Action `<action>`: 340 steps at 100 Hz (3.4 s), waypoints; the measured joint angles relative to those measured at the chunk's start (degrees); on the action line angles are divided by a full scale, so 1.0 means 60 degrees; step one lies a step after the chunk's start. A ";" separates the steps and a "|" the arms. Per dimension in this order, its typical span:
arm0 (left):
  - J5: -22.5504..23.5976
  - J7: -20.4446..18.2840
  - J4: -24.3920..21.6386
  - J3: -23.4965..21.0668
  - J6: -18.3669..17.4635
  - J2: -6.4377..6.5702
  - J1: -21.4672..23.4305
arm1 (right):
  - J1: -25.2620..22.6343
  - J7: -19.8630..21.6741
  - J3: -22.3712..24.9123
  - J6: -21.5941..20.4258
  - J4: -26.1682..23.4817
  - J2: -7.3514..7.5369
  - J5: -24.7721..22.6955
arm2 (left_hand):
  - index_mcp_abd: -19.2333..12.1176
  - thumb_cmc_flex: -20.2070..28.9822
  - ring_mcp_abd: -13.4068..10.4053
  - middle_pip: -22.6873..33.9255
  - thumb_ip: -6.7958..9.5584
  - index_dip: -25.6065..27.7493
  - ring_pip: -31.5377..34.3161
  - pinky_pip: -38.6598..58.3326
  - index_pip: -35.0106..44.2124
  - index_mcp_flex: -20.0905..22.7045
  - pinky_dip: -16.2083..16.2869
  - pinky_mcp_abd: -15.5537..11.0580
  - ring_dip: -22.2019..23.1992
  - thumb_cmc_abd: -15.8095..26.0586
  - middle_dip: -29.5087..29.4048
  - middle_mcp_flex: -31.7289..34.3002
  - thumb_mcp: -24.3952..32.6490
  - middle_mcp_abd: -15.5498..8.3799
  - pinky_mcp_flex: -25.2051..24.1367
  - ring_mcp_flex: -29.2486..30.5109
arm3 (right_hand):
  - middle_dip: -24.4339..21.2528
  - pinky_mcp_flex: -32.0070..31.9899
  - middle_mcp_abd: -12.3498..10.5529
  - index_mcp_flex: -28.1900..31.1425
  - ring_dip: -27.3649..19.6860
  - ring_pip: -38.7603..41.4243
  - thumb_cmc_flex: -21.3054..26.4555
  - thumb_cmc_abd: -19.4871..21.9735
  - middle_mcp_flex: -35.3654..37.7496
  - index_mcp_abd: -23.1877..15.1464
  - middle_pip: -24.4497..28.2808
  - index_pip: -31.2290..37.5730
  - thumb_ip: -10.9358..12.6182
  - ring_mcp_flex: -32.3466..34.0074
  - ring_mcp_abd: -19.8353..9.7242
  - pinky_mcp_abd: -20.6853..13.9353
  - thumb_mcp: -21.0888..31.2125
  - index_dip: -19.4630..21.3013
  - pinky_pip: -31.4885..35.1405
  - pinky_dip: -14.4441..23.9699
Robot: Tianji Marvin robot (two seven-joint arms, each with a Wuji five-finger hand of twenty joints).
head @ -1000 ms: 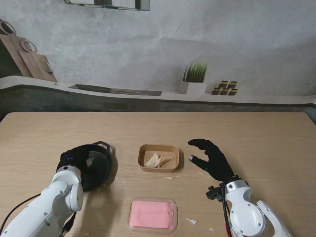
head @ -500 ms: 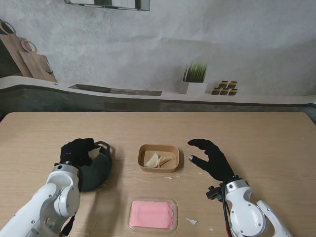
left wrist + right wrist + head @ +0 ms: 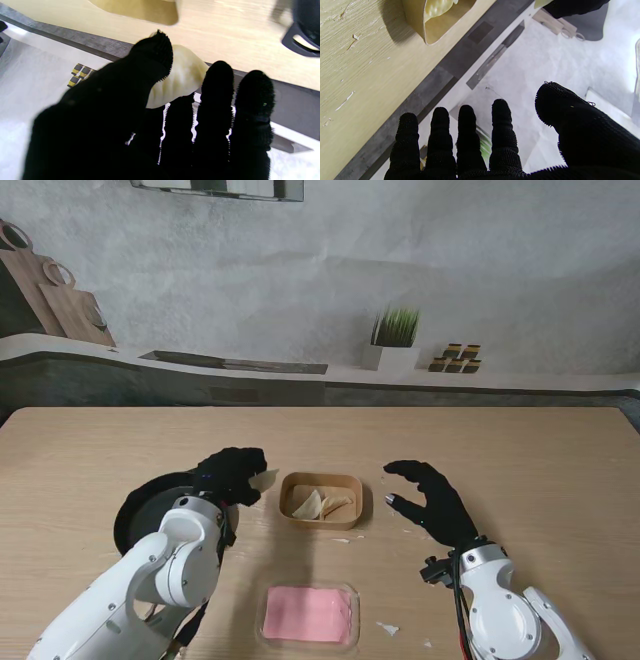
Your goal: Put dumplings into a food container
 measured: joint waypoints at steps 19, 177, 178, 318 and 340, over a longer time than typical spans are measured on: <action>-0.0626 0.0175 0.0629 0.0967 0.0321 -0.0229 -0.0724 | -0.0048 -0.0022 0.0072 -0.0062 -0.0020 -0.0003 0.0014 | 0.0000 0.0000 0.0000 -0.0033 0.0000 0.0000 -0.0007 -0.0008 -0.0001 0.0001 -0.0001 0.0000 0.0009 0.0000 0.0100 0.0001 0.0000 0.0000 0.0000 0.0000 | 0.0000 0.0001 0.0001 0.0000 0.0000 0.0000 0.0000 0.0000 0.0001 0.0000 0.0000 0.0000 0.0000 0.0000 0.0000 0.0000 0.0000 0.0000 0.0000 0.0000; -0.1846 0.0678 0.2942 0.2977 0.2589 -0.1213 -0.2672 | -0.0057 -0.0088 0.0090 0.0059 -0.0044 -0.0016 0.0022 | 0.0897 -0.1740 0.0253 0.1748 0.0320 -0.0843 -0.0452 -0.0335 -0.2529 -0.1426 0.0765 -0.0209 -0.1545 0.1209 -0.3621 -0.3463 0.0946 0.0379 -0.3485 -0.3482 | 0.0006 0.0011 0.0002 0.0002 0.0000 0.0000 0.0000 0.0000 0.0002 0.0000 0.0001 0.0000 0.0000 0.0000 0.0001 0.0001 0.0037 0.0001 0.0000 0.0007; -0.1830 0.0667 0.2933 0.2965 0.2566 -0.1208 -0.2663 | -0.0057 -0.0089 0.0090 0.0059 -0.0044 -0.0016 0.0019 | 0.0897 -0.1777 0.0273 0.1748 0.0320 -0.0853 -0.0400 -0.0336 -0.2533 -0.1463 0.0765 -0.0209 -0.1545 0.1222 -0.3634 -0.3516 0.0937 0.0379 -0.3536 -0.3568 | 0.0006 0.0011 0.0002 0.0002 0.0000 0.0000 0.0000 0.0000 0.0002 0.0000 0.0001 0.0000 0.0000 0.0000 0.0001 0.0001 0.0037 0.0001 0.0001 0.0007; -0.0381 -0.1461 -0.0273 -0.3641 -0.4506 0.0321 0.4574 | -0.0766 0.2747 -0.3053 0.6908 -0.2587 0.0911 -0.4677 | 0.1075 -0.3131 -0.0497 -0.0262 0.0320 -0.0689 -0.3637 -0.9683 -0.3526 0.1937 0.1208 -0.0503 -0.3559 0.5478 -0.5874 -0.5682 -0.3086 -0.0121 -0.8286 -0.8772 | 0.0850 -0.0226 0.0975 0.1786 0.1866 0.4025 -0.0279 0.0855 0.1372 0.2036 0.1973 0.0573 0.0000 0.0853 0.1450 0.0120 -0.1128 0.0798 0.6877 -0.0660; -0.0402 -0.1359 -0.0204 -0.3527 -0.4538 0.0326 0.4777 | -0.0781 0.2539 -0.3537 0.7882 -0.2443 0.0912 -0.4903 | 0.1018 -0.2901 -0.0681 -0.0262 0.0320 -0.0499 -0.4049 -0.9689 -0.3239 0.1937 0.1251 -0.0505 -0.3700 0.5326 -0.5874 -0.5682 -0.2830 -0.0121 -0.8284 -0.9286 | 0.0857 -0.0363 0.1083 0.1878 0.1931 0.4129 -0.0279 0.0968 0.0997 0.2298 0.2077 0.0536 0.0000 0.0800 0.1452 0.0108 -0.1217 0.0813 0.6948 -0.0684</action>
